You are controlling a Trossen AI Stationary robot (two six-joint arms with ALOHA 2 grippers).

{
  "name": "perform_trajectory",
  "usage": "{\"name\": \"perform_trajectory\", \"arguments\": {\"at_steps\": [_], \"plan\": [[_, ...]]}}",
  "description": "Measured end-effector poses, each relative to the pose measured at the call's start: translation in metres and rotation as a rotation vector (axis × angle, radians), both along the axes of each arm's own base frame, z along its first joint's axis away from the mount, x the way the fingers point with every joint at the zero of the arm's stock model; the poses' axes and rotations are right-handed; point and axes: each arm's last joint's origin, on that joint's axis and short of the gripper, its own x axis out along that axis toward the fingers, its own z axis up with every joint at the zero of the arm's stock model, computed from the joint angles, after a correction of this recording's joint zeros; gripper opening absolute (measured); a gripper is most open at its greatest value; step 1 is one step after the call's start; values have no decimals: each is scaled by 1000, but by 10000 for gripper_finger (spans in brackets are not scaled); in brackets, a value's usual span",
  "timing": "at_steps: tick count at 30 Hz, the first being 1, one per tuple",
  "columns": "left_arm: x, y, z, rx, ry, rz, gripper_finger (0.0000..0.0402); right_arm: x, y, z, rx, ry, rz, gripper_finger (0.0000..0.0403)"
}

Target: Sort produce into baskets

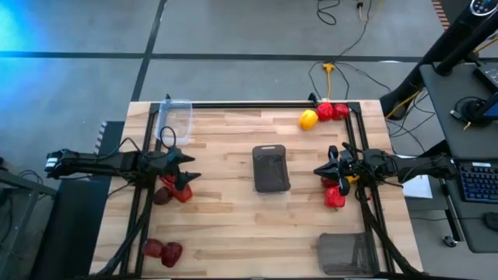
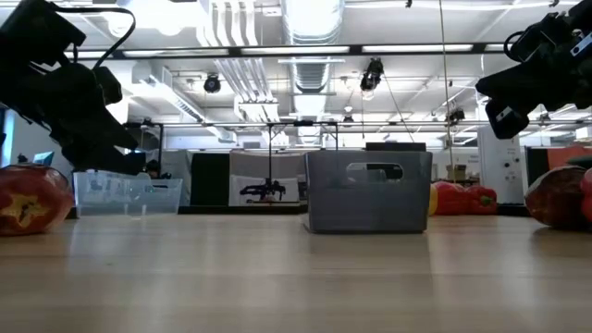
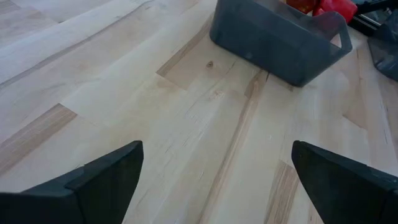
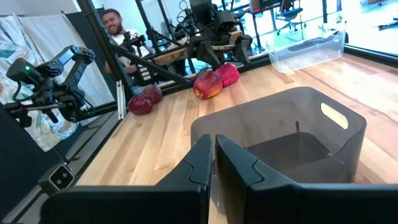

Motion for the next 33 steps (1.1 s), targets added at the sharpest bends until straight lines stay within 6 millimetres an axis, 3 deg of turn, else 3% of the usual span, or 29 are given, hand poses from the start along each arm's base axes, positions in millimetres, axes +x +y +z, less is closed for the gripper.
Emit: {"name": "perform_trajectory", "arguments": {"at_steps": [26, 28, 33], "plan": [[0, 0, 0, -3, -4, 3, 393, 0, 0, 0, 0, 0, 0, 13], [3, 0, 4, -105, -84, 70, 393, 0, 0, 0, 0, 0, 0, 13], [14, 6, 28, -319, -467, 357, 393, 0, 0, 0, 0, 0, 0, 13]]}}
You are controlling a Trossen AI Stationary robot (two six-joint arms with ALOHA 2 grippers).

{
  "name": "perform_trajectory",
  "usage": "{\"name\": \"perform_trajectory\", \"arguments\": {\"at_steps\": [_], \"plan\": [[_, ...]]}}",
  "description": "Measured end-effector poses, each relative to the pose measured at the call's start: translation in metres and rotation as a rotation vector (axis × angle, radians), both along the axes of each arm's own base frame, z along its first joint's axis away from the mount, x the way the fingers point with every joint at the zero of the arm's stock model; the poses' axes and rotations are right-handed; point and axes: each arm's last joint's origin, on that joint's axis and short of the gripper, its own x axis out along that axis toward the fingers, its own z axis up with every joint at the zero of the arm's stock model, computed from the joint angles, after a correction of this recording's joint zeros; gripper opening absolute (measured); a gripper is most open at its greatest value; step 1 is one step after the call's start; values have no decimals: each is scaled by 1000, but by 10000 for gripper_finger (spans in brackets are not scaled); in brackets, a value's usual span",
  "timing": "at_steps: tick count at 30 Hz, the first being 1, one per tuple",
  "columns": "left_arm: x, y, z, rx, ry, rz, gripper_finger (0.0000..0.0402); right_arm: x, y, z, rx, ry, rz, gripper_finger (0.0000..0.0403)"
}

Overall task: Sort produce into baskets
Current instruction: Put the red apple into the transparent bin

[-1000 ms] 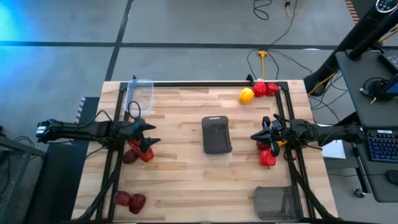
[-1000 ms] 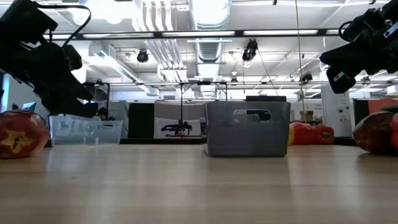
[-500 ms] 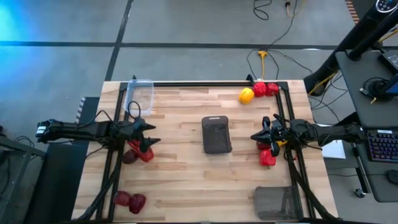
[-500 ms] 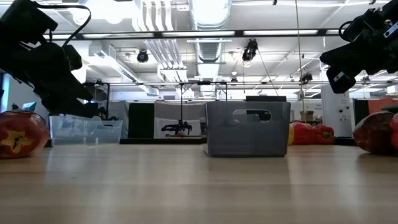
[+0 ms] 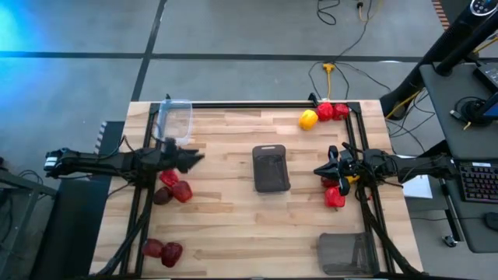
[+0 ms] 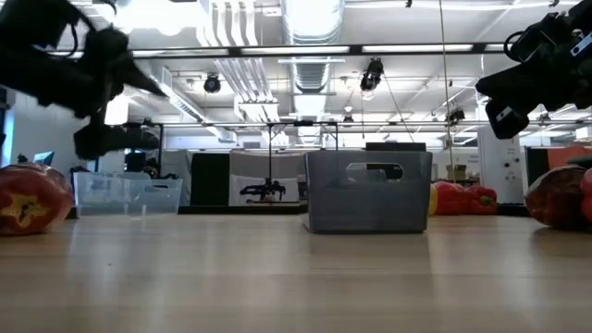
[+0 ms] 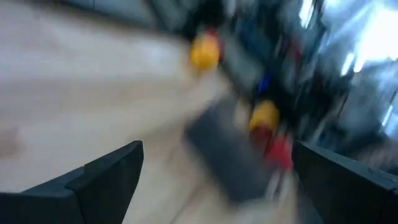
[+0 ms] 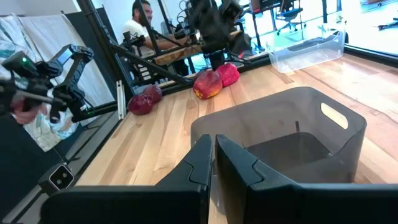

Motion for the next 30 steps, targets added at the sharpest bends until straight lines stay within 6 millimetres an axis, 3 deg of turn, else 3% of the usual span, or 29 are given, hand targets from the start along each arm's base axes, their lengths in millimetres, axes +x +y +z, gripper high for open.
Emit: {"name": "perform_trajectory", "arguments": {"at_steps": [6, 15, 22, 26, 30], "plan": [[5, 3, 25, 89, -236, 130, 393, 0, 0, 0, 0, 0, 0, 13], [15, 3, 27, 71, -158, 97, 393, 0, 0, 0, 0, 0, 0, 13], [19, 3, 66, -98, 359, 156, 393, 0, 0, 0, 0, 0, 0, 13], [35, -7, 86, -163, 578, 66, 393, 0, 0, 0, 0, 0, 0, 13], [52, -18, 95, -239, 765, 125, 393, 0, 0, 0, 0, 0, 0, 13]]}}
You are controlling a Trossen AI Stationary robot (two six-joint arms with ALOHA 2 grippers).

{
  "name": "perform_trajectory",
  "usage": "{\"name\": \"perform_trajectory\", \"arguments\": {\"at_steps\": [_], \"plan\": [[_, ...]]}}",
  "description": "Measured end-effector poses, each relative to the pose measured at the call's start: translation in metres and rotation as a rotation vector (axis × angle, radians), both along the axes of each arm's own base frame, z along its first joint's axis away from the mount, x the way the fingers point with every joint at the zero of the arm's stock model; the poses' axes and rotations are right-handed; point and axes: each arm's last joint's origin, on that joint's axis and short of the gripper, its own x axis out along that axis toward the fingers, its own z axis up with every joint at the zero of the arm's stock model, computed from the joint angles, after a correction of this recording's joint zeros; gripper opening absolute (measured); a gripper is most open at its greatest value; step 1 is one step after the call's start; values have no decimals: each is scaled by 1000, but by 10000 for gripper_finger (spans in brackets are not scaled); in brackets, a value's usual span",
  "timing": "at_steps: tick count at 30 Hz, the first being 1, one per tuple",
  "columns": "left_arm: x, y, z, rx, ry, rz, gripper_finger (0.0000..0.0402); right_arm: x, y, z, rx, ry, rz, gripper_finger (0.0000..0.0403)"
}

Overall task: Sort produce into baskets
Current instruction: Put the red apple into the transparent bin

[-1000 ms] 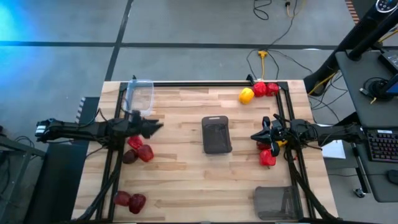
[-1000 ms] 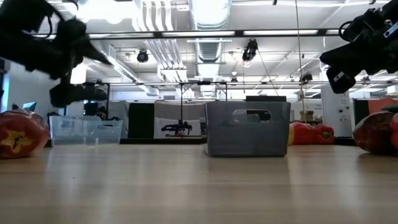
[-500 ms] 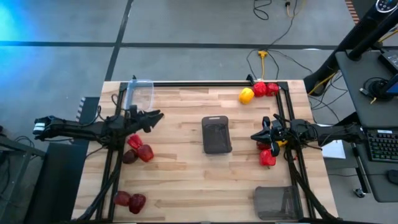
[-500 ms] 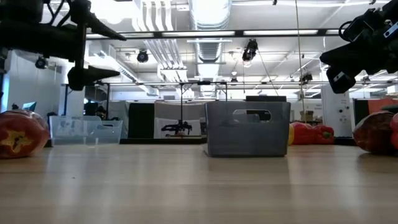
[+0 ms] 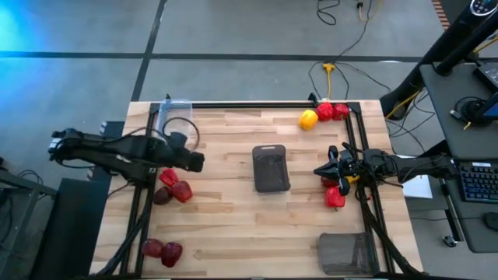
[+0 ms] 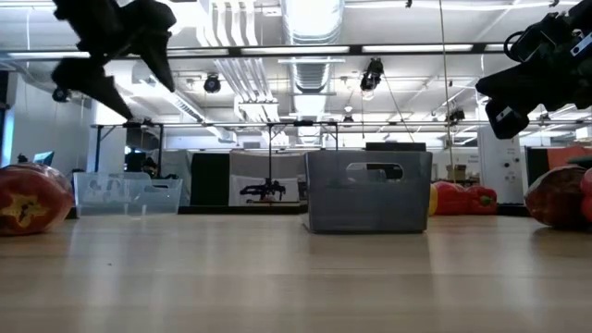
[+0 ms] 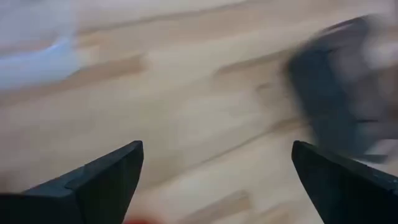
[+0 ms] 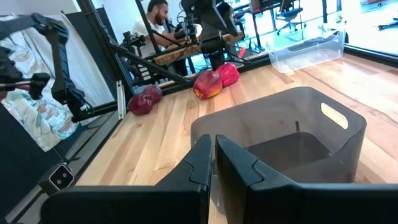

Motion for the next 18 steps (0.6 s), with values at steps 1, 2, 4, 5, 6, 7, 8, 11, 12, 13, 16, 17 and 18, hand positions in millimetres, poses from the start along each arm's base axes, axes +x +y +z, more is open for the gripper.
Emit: {"name": "perform_trajectory", "arguments": {"at_steps": [1, 2, 4, 5, 6, 7, 8, 11, 12, 13, 16, 17, 18], "plan": [[2, -2, 1, -17, 61, 41, 393, 0, 0, 0, 0, 0, 1, 13], [4, -4, 1, -38, 119, 86, 393, 0, 0, 0, 0, 0, 0, 13], [8, -7, 0, -82, 223, 167, 393, 0, 0, 0, 0, 0, 1, 13], [11, -8, -1, -102, 270, 185, 393, 0, 0, 0, 0, 0, 1, 13], [13, -9, -3, -117, 312, 189, 393, 0, 0, 0, 0, 0, 0, 13], [16, -10, -5, -127, 346, 184, 393, 0, 0, 0, 0, 0, 1, 13], [19, -10, -8, -133, 387, 163, 393, 0, 0, 0, 0, 0, 0, 13], [21, -4, -16, -187, 525, 105, 393, 0, 0, 0, 0, 0, 0, 13], [20, 0, -18, -207, 578, 84, 393, 0, 0, 0, 0, 0, 0, 13], [19, 5, -20, -229, 624, 67, 393, 0, 0, 0, 0, 0, 0, 13], [16, 23, -24, -303, 723, 20, 393, 0, 0, 0, -1, 0, 1, 13], [17, 29, -25, -328, 740, -2, 393, 0, 0, 0, -1, 0, 0, 13], [18, 34, -27, -354, 752, -33, 393, 0, 0, 0, 0, 0, 1, 13]]}}
